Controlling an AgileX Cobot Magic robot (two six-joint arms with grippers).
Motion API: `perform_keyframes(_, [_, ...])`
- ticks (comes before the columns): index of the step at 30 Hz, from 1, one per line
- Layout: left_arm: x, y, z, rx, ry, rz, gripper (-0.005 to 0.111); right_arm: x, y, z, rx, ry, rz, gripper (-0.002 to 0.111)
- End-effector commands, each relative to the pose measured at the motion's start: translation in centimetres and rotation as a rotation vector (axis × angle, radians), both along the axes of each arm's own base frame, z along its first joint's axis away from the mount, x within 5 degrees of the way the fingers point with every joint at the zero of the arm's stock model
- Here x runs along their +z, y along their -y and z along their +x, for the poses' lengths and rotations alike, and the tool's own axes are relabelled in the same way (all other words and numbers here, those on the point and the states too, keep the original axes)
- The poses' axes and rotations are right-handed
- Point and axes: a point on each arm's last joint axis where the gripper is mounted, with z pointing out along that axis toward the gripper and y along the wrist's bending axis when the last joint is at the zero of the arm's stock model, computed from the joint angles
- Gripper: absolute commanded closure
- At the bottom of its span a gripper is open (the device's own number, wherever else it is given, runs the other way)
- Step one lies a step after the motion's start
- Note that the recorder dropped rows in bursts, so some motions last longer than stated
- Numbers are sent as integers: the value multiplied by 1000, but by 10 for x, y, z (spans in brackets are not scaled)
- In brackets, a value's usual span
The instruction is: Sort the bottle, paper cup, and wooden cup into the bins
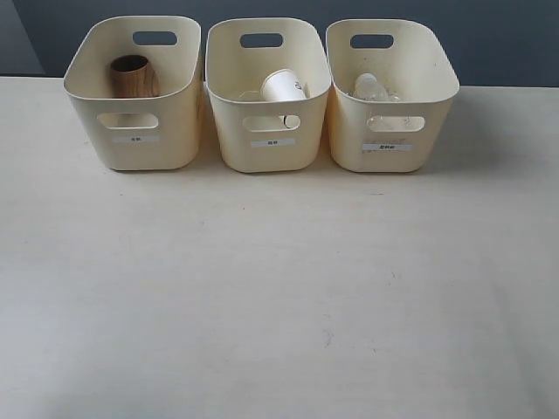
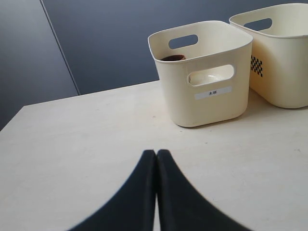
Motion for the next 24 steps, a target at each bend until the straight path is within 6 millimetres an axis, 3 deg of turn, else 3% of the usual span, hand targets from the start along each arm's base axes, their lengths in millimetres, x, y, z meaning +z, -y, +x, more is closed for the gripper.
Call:
perform_keyframes(1, [0,0,0,-3,4,-7,107,0,-1,-1,2,5,-45,53])
perform_keyframes(12, [0,0,0,-3,4,-7,107,1,8,-1,-114,19,-230,53])
perform_keyframes(24, [0,0,0,-3,4,-7,107,-3,-14,-2,137,8,-268,53])
